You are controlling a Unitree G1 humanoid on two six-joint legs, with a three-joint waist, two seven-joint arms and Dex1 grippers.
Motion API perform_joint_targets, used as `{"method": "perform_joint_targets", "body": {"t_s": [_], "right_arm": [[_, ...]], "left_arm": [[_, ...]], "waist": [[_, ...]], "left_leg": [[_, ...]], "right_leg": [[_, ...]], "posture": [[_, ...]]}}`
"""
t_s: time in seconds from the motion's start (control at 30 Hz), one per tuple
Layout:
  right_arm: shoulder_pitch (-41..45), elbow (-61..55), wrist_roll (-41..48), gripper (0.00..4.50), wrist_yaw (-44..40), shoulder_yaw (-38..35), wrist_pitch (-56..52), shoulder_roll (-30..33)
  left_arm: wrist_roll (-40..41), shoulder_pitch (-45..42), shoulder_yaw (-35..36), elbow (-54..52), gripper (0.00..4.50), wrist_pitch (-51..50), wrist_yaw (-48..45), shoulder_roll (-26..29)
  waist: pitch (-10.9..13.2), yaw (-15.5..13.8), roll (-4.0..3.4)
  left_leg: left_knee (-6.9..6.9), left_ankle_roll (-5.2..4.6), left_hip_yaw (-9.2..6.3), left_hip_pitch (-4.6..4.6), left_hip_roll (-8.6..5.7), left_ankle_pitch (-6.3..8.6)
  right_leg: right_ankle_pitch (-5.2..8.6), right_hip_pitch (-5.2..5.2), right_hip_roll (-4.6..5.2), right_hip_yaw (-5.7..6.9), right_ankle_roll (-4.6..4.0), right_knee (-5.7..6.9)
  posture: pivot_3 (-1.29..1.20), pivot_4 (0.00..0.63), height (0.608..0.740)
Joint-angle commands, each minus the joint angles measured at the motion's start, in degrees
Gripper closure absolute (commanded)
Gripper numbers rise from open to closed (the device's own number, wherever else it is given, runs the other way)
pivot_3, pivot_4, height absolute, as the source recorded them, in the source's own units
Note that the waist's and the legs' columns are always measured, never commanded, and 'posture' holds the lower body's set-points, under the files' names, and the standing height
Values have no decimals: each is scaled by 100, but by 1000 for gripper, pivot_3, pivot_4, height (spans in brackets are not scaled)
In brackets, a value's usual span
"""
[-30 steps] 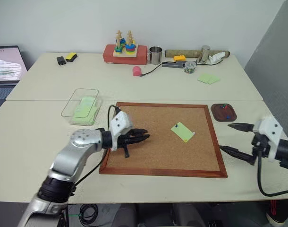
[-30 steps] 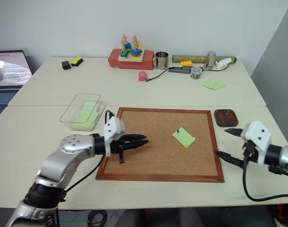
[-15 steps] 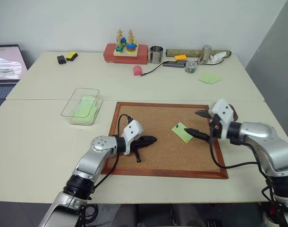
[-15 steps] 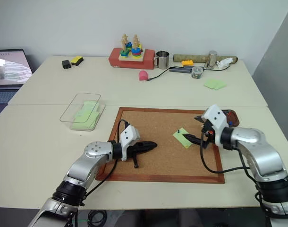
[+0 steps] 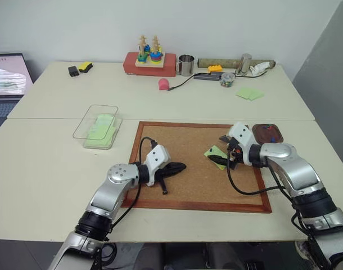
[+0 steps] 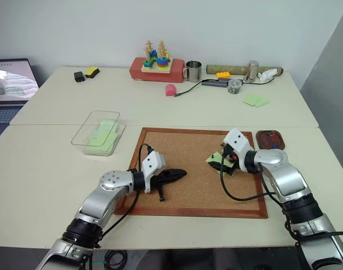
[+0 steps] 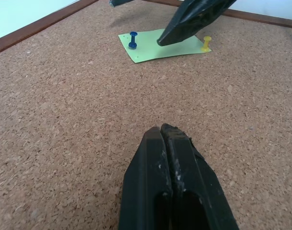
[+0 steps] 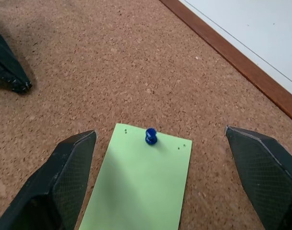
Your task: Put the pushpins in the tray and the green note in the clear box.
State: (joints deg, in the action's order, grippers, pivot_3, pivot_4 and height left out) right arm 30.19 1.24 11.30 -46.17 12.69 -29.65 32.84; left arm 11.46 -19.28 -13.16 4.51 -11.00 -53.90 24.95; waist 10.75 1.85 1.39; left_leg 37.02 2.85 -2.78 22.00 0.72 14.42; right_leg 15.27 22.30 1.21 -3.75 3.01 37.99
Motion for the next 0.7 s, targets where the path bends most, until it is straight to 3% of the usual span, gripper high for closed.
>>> {"method": "perform_joint_targets", "body": {"t_s": [0.03,0.53,0.7], "right_arm": [[173,136,-99,881,-32,-30,233,-136],[149,368,-335,4335,-294,22,462,-277],[87,240,-308,4486,-332,10,455,-283]], "left_arm": [[-46,103,-78,-149,4500,-60,-9,-17],[-54,113,-60,-176,4500,-101,51,-13],[-84,118,-71,-157,4500,-101,60,-9]], "waist": [[0,1,0],[-1,1,-1],[-1,1,-1]], "left_leg": [[0,0,1,0,0,0],[-1,0,-1,0,0,0],[-1,0,-2,0,0,0]], "right_leg": [[0,0,0,-1,0,0],[0,0,0,1,0,0],[0,0,0,2,0,0]], "posture": [[0,150,740],[0,150,740],[0,150,740]]}}
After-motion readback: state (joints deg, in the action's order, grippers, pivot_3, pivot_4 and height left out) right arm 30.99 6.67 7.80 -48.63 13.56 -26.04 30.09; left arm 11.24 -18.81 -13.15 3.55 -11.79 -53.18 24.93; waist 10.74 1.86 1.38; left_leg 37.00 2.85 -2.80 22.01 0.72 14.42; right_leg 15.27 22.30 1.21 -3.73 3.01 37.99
